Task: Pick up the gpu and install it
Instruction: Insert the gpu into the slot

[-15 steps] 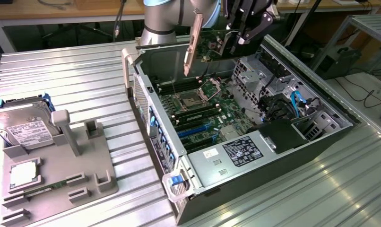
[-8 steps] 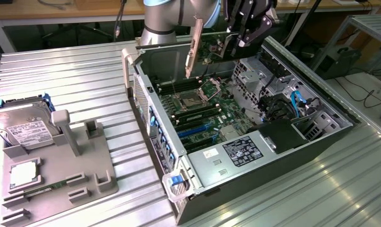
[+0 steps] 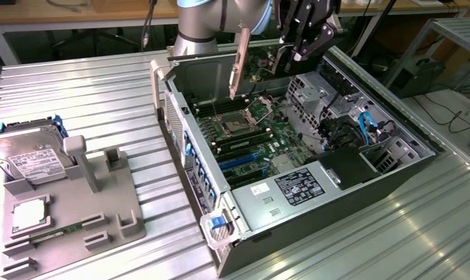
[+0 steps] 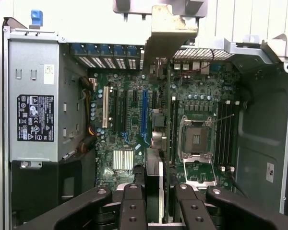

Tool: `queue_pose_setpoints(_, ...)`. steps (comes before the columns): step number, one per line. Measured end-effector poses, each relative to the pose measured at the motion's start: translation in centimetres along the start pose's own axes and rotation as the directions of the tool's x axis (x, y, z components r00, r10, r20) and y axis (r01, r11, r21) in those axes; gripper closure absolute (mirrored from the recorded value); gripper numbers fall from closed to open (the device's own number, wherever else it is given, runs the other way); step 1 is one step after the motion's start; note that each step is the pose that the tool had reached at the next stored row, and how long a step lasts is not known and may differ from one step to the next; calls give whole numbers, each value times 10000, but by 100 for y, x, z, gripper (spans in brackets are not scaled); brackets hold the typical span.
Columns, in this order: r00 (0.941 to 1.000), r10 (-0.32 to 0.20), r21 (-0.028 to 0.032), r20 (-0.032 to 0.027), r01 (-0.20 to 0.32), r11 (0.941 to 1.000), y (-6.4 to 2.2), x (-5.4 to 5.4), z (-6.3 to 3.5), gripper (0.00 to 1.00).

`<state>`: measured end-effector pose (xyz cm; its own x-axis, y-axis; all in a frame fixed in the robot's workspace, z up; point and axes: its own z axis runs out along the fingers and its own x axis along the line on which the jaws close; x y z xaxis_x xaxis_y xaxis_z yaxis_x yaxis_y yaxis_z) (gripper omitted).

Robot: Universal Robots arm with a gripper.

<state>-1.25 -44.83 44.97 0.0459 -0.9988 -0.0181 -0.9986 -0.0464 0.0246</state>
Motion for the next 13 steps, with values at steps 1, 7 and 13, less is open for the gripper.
queue_pose_setpoints(1,10000,0,14,-1,0,10000,0,0,6,72)
queue_pose_setpoints(7,10000,-3,75,-3,3,10000,-2,1,57,72)
queue_pose_setpoints(13,10000,-4,163,-7,4,9999,-3,2,107,72)
